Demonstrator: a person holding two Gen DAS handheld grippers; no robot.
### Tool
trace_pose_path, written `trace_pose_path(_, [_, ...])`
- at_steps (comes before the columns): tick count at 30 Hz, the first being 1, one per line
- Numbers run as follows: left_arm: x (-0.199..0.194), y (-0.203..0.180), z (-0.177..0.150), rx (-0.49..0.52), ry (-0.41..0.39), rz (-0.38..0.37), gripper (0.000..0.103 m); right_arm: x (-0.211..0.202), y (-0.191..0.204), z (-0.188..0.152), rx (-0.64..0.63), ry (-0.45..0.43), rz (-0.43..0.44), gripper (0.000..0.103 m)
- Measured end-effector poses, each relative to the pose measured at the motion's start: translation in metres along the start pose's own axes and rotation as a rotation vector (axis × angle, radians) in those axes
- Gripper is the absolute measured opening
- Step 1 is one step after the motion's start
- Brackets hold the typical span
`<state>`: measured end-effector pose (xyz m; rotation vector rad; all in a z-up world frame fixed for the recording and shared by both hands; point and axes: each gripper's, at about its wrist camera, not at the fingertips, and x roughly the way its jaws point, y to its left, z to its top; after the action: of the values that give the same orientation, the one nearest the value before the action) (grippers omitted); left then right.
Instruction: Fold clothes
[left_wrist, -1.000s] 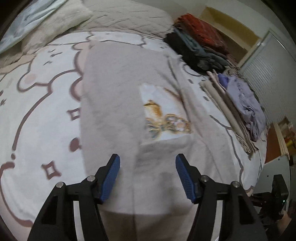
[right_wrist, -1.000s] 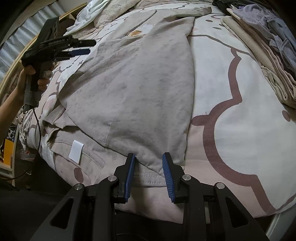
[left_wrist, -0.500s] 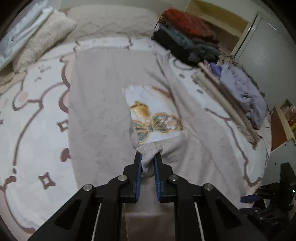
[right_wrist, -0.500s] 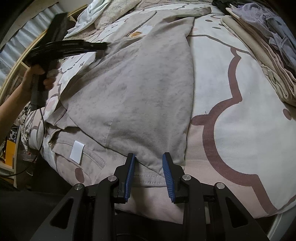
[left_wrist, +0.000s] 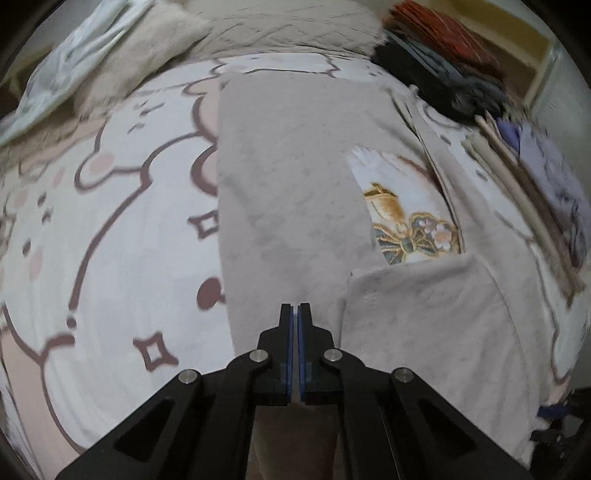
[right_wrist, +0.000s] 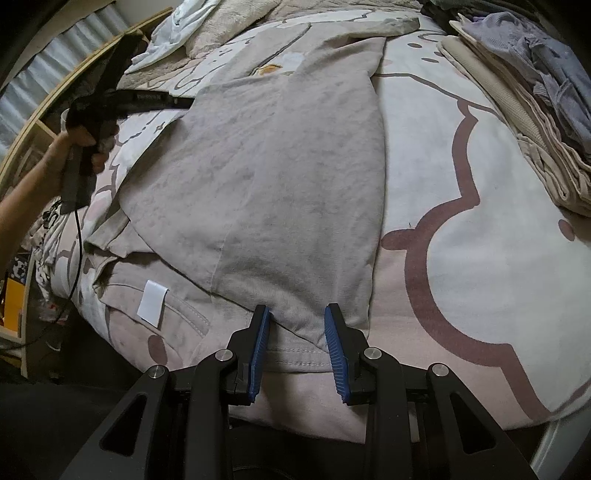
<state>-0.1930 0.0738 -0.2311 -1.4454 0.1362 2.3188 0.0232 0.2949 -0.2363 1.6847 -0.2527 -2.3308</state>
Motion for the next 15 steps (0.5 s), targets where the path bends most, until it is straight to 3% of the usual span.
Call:
trace_pose_path(2, [-0.018, 0.002, 0.001, -0.009, -0.039, -0.023, 0.003, -0.016, 0.001, 0.009, 0.037, 0.016, 0.089, 0.031])
trace_pose_path(3, [-0.029, 0.001, 0.002, -0.005, -0.062, -0.032, 0.003, -0.029, 0.001, 0.014, 0.056, -0.010, 0.151, 0.031])
trace_pose_path(5, [-0.041, -0.009, 0.002, 0.011, -0.092, -0.074, 0.004, -0.056, -0.002, 0.033, 0.069, -0.093, 0.196, 0.032])
trace_pose_path(6, [-0.044, -0.016, 0.002, 0.021, -0.102, -0.100, 0.010, -0.070, -0.004, 0.043, 0.074, -0.134, 0.212, 0.032])
trace_pose_path(7, [-0.048, -0.023, 0.002, 0.031, -0.113, -0.126, 0.017, -0.083, -0.008, 0.058, 0.083, -0.183, 0.207, 0.035])
trace_pose_path(8, [-0.052, -0.030, 0.002, 0.041, -0.123, -0.152, 0.036, -0.092, -0.014, 0.073, 0.097, -0.231, 0.196, 0.055])
trace_pose_path(9, [-0.056, -0.037, 0.002, 0.051, -0.134, -0.178, 0.046, -0.100, -0.020, 0.088, 0.113, -0.279, 0.185, 0.080])
trace_pose_path(11, [-0.063, -0.052, 0.002, 0.071, -0.155, -0.230, 0.045, -0.112, -0.031, 0.125, 0.124, -0.374, 0.132, 0.085])
trace_pose_path(15, [-0.052, -0.082, -0.010, 0.096, -0.161, -0.302, 0.045, -0.102, -0.047, 0.222, 0.108, -0.396, 0.037, 0.082])
